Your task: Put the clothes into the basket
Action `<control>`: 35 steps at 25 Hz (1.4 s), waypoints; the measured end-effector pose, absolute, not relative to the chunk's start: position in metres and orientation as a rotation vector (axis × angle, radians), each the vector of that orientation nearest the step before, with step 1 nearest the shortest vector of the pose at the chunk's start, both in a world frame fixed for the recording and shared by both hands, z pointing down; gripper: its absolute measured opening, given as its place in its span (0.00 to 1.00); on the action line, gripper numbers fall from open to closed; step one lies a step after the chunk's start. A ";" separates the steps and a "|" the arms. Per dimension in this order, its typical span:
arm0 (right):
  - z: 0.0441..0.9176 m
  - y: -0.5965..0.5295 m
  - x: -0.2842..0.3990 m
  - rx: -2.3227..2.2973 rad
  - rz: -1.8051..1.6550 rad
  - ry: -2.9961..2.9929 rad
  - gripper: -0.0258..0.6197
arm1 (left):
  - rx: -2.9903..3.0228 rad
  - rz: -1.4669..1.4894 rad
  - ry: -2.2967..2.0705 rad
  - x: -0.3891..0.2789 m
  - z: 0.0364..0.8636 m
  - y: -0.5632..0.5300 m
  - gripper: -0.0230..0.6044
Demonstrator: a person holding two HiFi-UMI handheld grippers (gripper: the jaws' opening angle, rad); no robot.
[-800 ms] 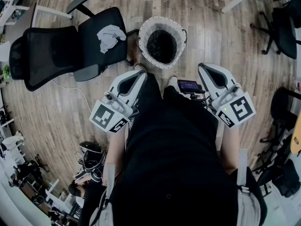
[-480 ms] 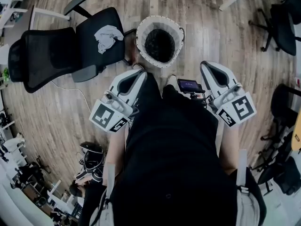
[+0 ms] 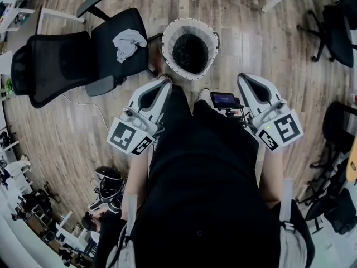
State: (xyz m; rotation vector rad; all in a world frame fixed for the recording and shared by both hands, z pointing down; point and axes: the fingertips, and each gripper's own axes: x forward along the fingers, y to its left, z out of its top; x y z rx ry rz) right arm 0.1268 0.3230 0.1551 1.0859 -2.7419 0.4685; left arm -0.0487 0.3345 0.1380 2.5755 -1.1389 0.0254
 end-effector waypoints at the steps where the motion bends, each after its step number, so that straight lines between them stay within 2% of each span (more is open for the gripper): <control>1: 0.155 0.322 0.129 1.086 0.471 -2.743 0.06 | 2.566 0.039 -1.144 -0.048 0.140 0.335 0.06; 19: 0.164 0.281 0.117 1.143 0.516 -2.685 0.06 | 2.526 0.078 -1.123 -0.069 0.164 0.291 0.06; 35: 0.150 0.176 0.024 1.128 0.477 -2.645 0.07 | 2.534 0.093 -1.061 -0.146 0.179 0.183 0.06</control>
